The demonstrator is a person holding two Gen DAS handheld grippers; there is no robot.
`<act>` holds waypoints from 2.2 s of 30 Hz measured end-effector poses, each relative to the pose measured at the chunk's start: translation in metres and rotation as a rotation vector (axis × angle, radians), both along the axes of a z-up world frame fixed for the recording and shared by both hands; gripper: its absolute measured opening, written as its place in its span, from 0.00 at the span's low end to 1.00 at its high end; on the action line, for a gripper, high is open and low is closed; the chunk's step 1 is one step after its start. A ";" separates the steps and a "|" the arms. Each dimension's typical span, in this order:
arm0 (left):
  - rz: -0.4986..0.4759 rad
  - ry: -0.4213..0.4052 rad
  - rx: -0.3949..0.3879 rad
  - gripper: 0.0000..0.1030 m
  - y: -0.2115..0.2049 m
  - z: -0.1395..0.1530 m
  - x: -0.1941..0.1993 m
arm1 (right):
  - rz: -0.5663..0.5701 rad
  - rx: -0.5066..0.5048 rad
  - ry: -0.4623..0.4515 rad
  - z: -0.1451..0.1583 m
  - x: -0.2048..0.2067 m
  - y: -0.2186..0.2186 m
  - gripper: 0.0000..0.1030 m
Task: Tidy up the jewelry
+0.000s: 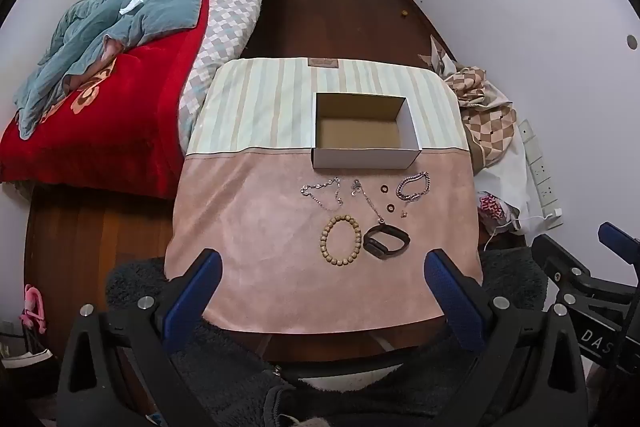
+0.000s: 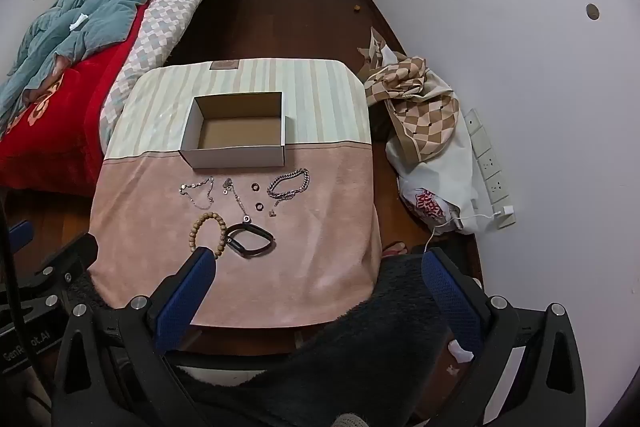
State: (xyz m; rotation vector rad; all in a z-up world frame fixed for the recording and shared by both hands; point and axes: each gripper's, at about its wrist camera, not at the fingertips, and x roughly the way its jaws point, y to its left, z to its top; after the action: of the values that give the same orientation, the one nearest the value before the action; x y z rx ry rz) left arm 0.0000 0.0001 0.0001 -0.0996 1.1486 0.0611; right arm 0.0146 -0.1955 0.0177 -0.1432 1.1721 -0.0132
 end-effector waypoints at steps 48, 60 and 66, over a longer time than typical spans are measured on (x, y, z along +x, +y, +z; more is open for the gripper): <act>-0.006 0.007 0.006 1.00 -0.005 -0.005 -0.001 | -0.009 -0.025 -0.018 0.005 0.001 -0.011 1.00; -0.007 0.008 0.005 1.00 -0.005 -0.003 -0.001 | -0.010 -0.027 -0.023 0.009 0.001 -0.013 1.00; -0.006 0.002 0.006 1.00 -0.006 0.000 0.000 | -0.010 -0.028 -0.024 0.009 0.000 -0.012 1.00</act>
State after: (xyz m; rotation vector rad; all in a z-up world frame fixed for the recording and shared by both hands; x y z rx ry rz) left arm -0.0003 -0.0059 0.0003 -0.0912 1.1509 0.0597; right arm 0.0143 -0.2071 0.0266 -0.1615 1.1486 -0.0402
